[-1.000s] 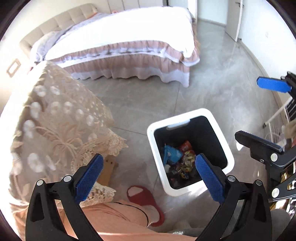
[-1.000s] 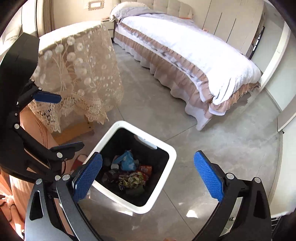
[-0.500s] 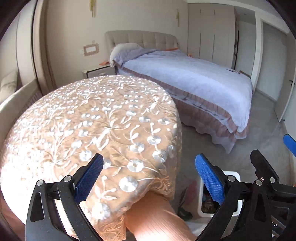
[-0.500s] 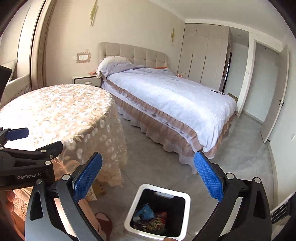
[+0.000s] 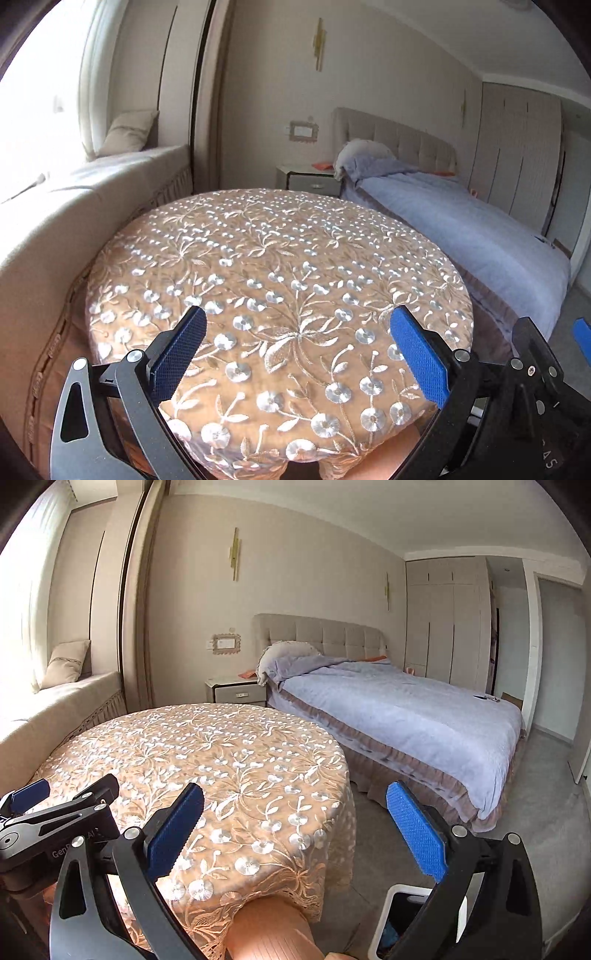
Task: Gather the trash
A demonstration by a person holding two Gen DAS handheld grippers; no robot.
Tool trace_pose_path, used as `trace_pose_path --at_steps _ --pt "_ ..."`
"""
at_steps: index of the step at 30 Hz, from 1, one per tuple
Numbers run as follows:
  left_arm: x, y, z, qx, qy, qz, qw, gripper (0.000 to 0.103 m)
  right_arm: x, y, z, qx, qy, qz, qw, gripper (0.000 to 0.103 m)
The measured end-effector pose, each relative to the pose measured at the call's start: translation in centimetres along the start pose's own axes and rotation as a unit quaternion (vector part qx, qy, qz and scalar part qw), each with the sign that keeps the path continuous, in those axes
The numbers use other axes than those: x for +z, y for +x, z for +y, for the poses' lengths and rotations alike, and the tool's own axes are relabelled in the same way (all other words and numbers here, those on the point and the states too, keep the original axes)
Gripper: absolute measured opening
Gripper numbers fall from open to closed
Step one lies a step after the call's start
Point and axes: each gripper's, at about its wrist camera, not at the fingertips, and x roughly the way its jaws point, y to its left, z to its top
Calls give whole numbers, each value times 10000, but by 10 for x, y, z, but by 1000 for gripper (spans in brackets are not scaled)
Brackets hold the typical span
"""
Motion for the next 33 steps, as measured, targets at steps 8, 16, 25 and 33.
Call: trace_pose_path --at_steps 8,16,25,33 --pt "3 -19 17 433 -79 -364 9984 98 4 -15 36 211 -2 -24 9998 99" --pt "4 -32 18 512 -107 -547 9971 98 4 -19 37 362 217 86 9991 99" --pt "4 -40 13 509 -54 -556 9971 98 1 -20 31 392 303 81 9987 99" --pt "5 -47 7 692 48 -634 9956 98 2 -20 25 463 388 144 9981 99"
